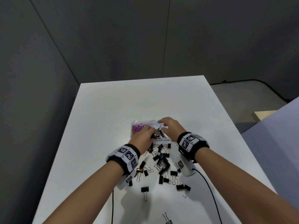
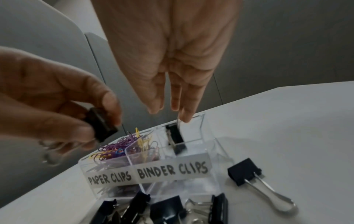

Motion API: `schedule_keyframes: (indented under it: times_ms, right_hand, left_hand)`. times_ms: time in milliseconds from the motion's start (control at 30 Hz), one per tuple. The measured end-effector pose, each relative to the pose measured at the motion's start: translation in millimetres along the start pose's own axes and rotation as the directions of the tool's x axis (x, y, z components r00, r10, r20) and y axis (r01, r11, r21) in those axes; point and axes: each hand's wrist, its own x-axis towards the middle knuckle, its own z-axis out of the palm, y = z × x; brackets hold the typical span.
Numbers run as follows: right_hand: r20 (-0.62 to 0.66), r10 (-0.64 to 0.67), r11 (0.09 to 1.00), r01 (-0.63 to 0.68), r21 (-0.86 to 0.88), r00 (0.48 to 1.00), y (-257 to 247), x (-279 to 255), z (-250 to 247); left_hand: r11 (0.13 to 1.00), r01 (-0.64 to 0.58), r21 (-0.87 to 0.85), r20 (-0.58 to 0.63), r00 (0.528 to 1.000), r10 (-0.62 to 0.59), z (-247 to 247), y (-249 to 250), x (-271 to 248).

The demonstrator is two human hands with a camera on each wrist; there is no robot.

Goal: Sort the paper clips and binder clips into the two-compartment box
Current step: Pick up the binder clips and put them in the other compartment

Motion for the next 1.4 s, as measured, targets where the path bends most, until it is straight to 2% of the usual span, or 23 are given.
schedule_keyframes:
  times_ms: [100, 167, 267, 333, 467, 533, 600, 733, 933, 1067, 1133, 1233, 1300, 1400]
  right_hand:
    - [-0.14, 0.031, 0.999, -0.028, 0.029, 0.99, 14.8, -7.2, -10.2]
    - [-0.157, 0.101, 0.994, -0.104, -0.012, 0.982, 30.3, -12.8, -15.3]
    - [-0.058, 0.209, 0.973, -0.213, -0.086, 0.976, 55.5, -23.8, -12.0]
    - [0.05, 0.239, 0.963, -0.23, -0.14, 0.97, 68.5, -30.4, -3.3]
    - [0.195, 0.188, 0.964, -0.142, -0.226, 0.963, 74.9, -39.2, 16.7]
    - [0.22, 0.167, 0.955, -0.102, -0.277, 0.961, 73.4, -43.7, 24.8]
    - [0.215, 0.144, 0.938, -0.064, -0.34, 0.966, 72.2, -48.5, 30.6]
    - [0.126, 0.093, 0.918, -0.036, -0.395, 0.988, 70.4, -58.0, 36.9]
    - [0.155, 0.052, 0.914, 0.016, -0.406, 0.986, 57.0, -70.5, 40.3]
    - [0.016, -0.079, 0.912, 0.079, -0.402, 0.997, 29.9, -63.1, 14.9]
    - [-0.009, -0.13, 0.907, 0.115, -0.405, 0.992, 14.6, -46.9, 1.6]
    - [0.102, -0.149, 0.831, 0.18, -0.526, 0.984, -4.7, -9.7, -5.1]
    - [0.226, -0.086, 0.769, 0.209, -0.604, 0.97, -16.6, 12.4, -2.0]
    - [0.355, 0.006, 0.737, 0.236, -0.633, 0.935, -29.5, 28.6, 5.4]
  left_hand:
    - [0.997, -0.046, 0.066, -0.006, 0.999, 0.047, -3.6, 8.8, 18.1]
    - [0.987, -0.079, 0.141, 0.007, 0.997, 0.078, -4.2, 14.4, 30.5]
    - [0.961, -0.12, 0.248, 0.069, 0.992, 0.106, -2.3, 19.5, 45.3]
    - [0.942, -0.143, 0.303, 0.104, 0.988, 0.117, -0.9, 21.4, 49.8]
    - [0.929, -0.202, 0.31, 0.092, 0.979, 0.182, 3.2, 23.1, 37.1]
    - [0.914, -0.264, 0.309, 0.14, 0.963, 0.23, 15.3, 18.0, 21.7]
    - [0.892, -0.303, 0.334, 0.241, 0.943, 0.23, 30.8, 7.7, 5.5]
    - [0.88, -0.268, 0.392, 0.373, 0.921, 0.114, 52.6, -13.6, -16.4]
    - [0.9, -0.214, 0.379, 0.321, 0.943, 0.088, 60.2, -13.2, -26.6]
    - [0.875, -0.244, 0.418, 0.297, 0.947, 0.122, 56.0, -12.2, -32.9]
    - [0.886, -0.239, 0.398, 0.279, 0.951, 0.132, 55.0, -10.9, -36.2]
    - [0.902, -0.284, 0.324, 0.286, 0.939, 0.193, 59.5, -6.3, -40.0]
    - [0.891, -0.339, 0.301, 0.308, 0.919, 0.246, 63.3, -1.7, -42.5]
    - [0.894, -0.293, 0.34, 0.41, 0.901, 0.139, 65.0, -4.3, -45.3]
